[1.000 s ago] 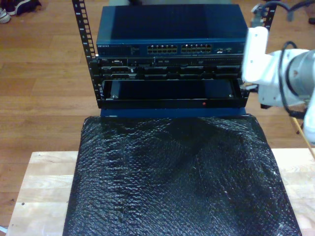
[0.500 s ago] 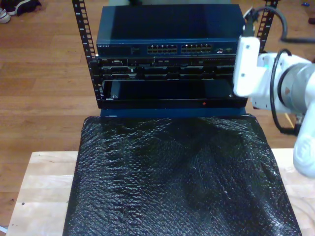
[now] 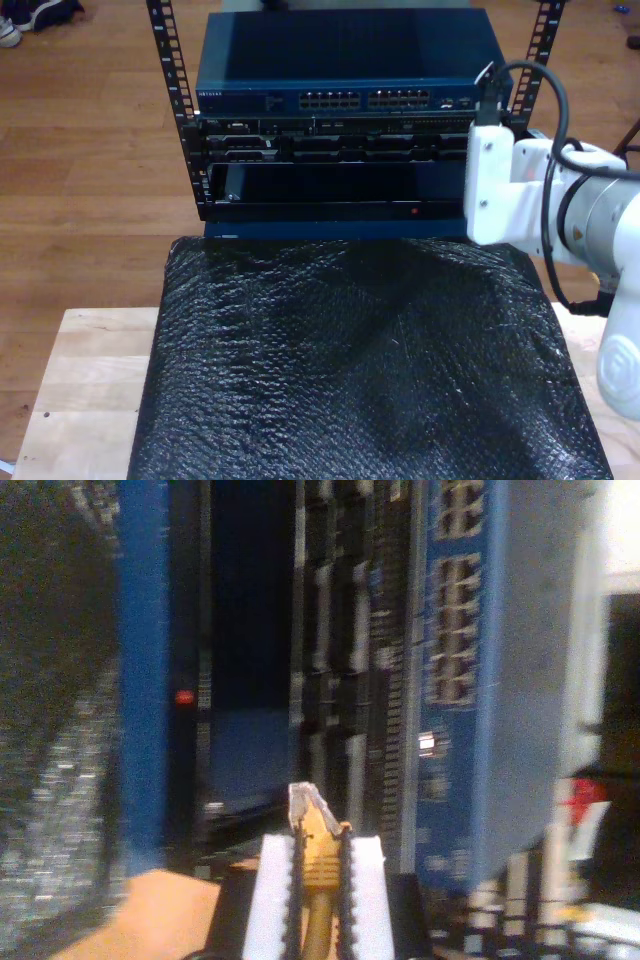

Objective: Grab the cable and plug it in

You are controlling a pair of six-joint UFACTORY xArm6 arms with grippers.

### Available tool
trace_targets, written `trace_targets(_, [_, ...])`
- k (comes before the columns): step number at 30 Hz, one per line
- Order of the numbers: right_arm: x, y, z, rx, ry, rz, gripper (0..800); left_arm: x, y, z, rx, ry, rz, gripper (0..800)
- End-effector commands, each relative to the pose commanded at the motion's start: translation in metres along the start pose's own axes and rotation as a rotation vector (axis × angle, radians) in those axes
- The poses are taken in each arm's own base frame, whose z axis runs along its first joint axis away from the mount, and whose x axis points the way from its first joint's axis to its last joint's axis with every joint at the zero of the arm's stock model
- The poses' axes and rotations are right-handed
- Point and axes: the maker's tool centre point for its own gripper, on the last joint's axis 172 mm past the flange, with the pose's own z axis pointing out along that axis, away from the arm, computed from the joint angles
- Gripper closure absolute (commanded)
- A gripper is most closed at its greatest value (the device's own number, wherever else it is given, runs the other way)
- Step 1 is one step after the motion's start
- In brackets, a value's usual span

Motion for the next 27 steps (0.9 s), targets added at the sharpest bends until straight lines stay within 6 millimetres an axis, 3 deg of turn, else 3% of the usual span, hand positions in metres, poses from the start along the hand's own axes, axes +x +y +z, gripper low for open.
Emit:
trace_targets(8, [0.003,0.01,0.018,0.011,0.003,-0.011,800,0.0,0.0,0.0,0.0,0.0,0.0,0])
trace_targets(12, [0.008,0.019,0.016,-0.052,0.013,-0.037,800,0.0,0.0,0.0,0.0,0.0,0.0,0])
trace_targets(15, [0.016,0.015,0.029,-0.044,0.025,-0.084,800,0.0,0.0,0.0,0.0,0.0,0.0,0])
trace_targets(20, [0.017,0.025,0.042,-0.042,0.026,-0.086,800,0.0,0.0,0.0,0.0,-0.002,0.0,0])
trace_targets(25, [0.019,0.035,0.043,-0.114,0.033,-0.075,800,0.0,0.0,0.0,0.0,0.0,0.0,0])
trace_targets(27, [0.022,0.027,0.042,-0.133,0.042,-0.069,800,0.0,0.0,0.0,0.0,0.0,0.0,0])
